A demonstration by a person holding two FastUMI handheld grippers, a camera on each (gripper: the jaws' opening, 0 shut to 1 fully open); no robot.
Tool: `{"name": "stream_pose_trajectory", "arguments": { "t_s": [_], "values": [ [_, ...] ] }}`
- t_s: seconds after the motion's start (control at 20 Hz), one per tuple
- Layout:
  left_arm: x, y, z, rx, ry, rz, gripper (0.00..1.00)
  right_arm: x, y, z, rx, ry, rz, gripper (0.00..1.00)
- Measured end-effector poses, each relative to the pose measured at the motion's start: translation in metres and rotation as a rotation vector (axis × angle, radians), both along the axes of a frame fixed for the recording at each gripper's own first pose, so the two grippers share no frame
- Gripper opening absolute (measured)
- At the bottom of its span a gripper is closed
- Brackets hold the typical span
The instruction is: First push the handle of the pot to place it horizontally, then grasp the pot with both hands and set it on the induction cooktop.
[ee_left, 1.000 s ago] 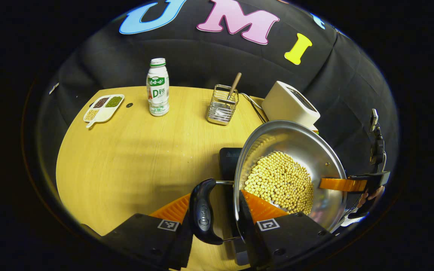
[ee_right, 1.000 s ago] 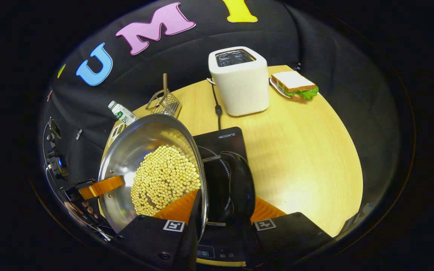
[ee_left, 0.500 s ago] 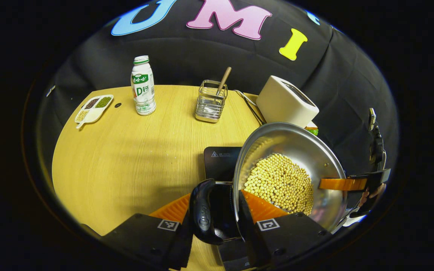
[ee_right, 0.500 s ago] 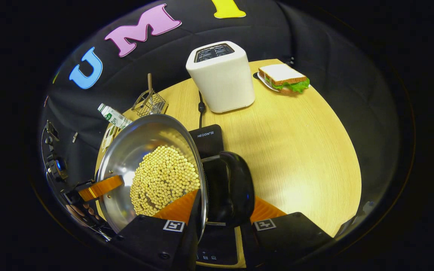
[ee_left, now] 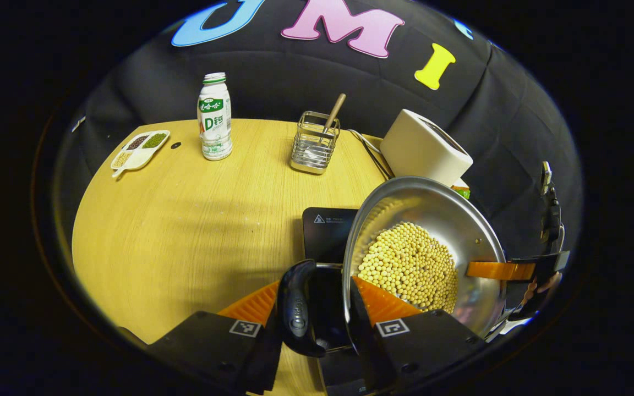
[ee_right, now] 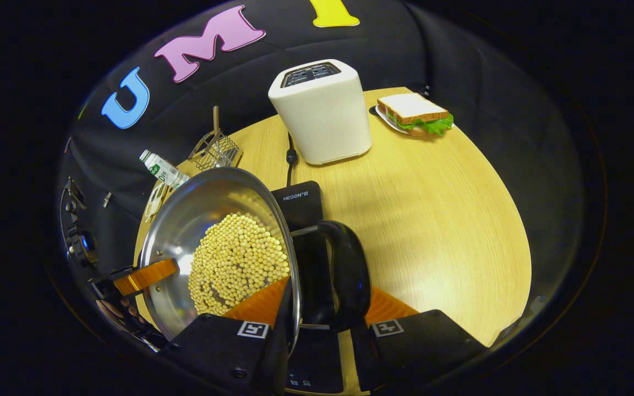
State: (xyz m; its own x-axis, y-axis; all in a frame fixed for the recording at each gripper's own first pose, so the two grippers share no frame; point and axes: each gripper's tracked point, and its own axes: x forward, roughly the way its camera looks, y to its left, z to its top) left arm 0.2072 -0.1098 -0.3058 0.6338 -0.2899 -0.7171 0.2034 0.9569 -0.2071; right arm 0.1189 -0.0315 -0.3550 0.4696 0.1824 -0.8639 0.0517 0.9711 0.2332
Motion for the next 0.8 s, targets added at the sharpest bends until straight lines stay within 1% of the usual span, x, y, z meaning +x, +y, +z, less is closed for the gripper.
{"name": "stream_pose_trajectory", "arguments": {
  "t_s": [0.05, 0.15, 0.2, 0.4, 0.5, 0.55, 0.6, 0.7, 0.75, 0.8],
  "values": [
    [0.0, 0.001, -0.002, 0.002, 0.001, 0.002, 0.61, 0.0, 0.0, 0.001, -0.002, -0.005, 0.001, 0.53],
    [0.0, 0.001, -0.002, 0.003, 0.002, 0.016, 0.6, 0.001, 0.0, 0.001, -0.001, -0.021, 0.006, 0.53],
    [0.0, 0.001, -0.002, 0.007, 0.0, 0.022, 0.63, 0.002, -0.001, 0.0, 0.002, -0.025, 0.002, 0.54],
    [-0.001, 0.002, -0.006, 0.02, 0.004, 0.039, 0.64, 0.001, 0.0, -0.001, 0.004, -0.021, 0.0, 0.53],
    [-0.011, -0.002, -0.02, 0.024, 0.068, 0.038, 0.67, 0.001, 0.0, -0.001, -0.003, -0.017, 0.002, 0.54],
    [-0.014, -0.007, -0.021, 0.021, 0.08, 0.041, 0.71, 0.0, 0.001, -0.001, -0.01, -0.014, 0.007, 0.55],
    [-0.014, -0.009, -0.021, 0.023, 0.071, 0.041, 0.71, -0.001, 0.0, -0.003, -0.02, -0.009, 0.012, 0.51],
    [-0.014, -0.004, -0.017, 0.053, 0.05, 0.051, 0.72, -0.006, -0.001, -0.001, -0.027, 0.003, 0.023, 0.62],
    [-0.017, -0.003, -0.013, 0.067, 0.044, 0.05, 0.81, -0.007, -0.002, 0.003, -0.03, -0.001, 0.019, 0.66],
    [-0.019, 0.001, -0.01, 0.089, 0.037, 0.053, 0.87, -0.007, -0.005, 0.007, -0.033, -0.012, 0.011, 0.78]
  ]
}}
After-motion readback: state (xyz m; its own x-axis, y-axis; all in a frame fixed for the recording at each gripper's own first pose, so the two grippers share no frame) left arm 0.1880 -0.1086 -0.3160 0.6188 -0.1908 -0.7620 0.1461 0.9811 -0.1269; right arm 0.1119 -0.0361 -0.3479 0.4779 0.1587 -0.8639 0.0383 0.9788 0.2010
